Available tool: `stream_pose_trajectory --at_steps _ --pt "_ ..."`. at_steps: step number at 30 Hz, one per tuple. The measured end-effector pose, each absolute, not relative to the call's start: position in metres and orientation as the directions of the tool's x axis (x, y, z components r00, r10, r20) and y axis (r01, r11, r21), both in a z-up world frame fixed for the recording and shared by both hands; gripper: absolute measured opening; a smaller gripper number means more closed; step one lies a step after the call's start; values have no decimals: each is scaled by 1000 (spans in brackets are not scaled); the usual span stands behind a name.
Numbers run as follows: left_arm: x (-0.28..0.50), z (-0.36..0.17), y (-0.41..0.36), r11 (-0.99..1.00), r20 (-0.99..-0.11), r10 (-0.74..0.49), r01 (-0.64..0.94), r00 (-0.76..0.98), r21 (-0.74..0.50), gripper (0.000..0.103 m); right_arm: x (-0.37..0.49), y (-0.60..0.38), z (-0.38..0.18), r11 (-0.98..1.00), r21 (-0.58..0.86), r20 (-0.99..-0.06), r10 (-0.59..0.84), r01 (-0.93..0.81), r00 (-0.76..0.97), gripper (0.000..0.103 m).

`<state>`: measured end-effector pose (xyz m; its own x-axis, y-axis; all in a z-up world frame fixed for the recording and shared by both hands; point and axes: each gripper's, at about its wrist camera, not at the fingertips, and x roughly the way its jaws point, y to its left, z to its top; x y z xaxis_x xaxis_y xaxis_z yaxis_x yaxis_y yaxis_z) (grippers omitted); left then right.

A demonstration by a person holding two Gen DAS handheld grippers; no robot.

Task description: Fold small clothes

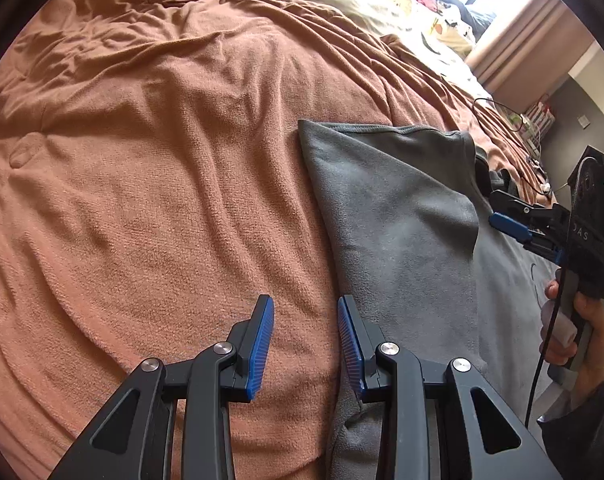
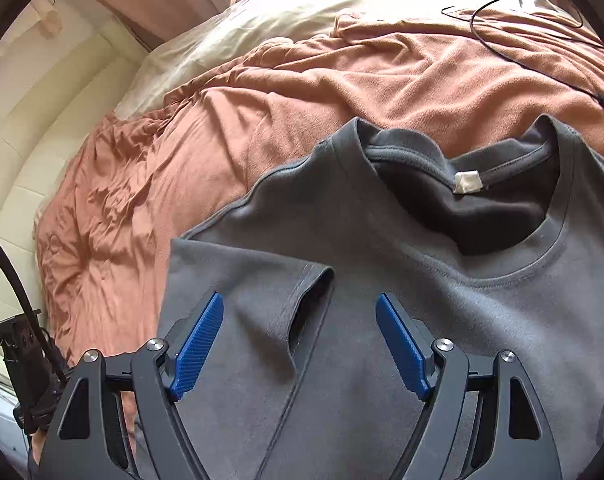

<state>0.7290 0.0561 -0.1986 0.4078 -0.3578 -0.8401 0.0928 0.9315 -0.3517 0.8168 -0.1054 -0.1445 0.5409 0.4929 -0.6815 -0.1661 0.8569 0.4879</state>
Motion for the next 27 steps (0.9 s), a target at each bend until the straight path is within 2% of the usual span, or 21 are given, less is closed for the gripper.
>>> stream_pose_trajectory --at_steps 1,3,9,11,13,16,27 --pt "728 -198 54 926 -835 -372 104 405 -363 35 817 -104 -148 844 507 -680 516 -173 520 53" --pt "726 -198 50 926 -838 -375 122 397 -357 35 819 -104 -156 826 538 -690 546 -169 476 41" --pt "722 -204 41 926 -848 -377 145 371 -348 35 835 -102 -176 818 560 -720 558 -129 411 40" --pt "721 -207 37 930 -856 -368 152 364 -335 35 836 -100 -176 818 560 -718 559 -132 416 36" --pt "719 -211 34 934 -865 -358 153 351 -324 35 837 -97 -176 829 543 -733 545 -133 407 12" --pt "715 -211 32 939 -872 -342 156 351 -306 35 836 -97 -174 830 539 -737 548 -144 396 1" --pt "697 -213 29 960 -903 -278 111 328 -255 35 801 -96 -158 861 495 -751 491 -116 442 0"
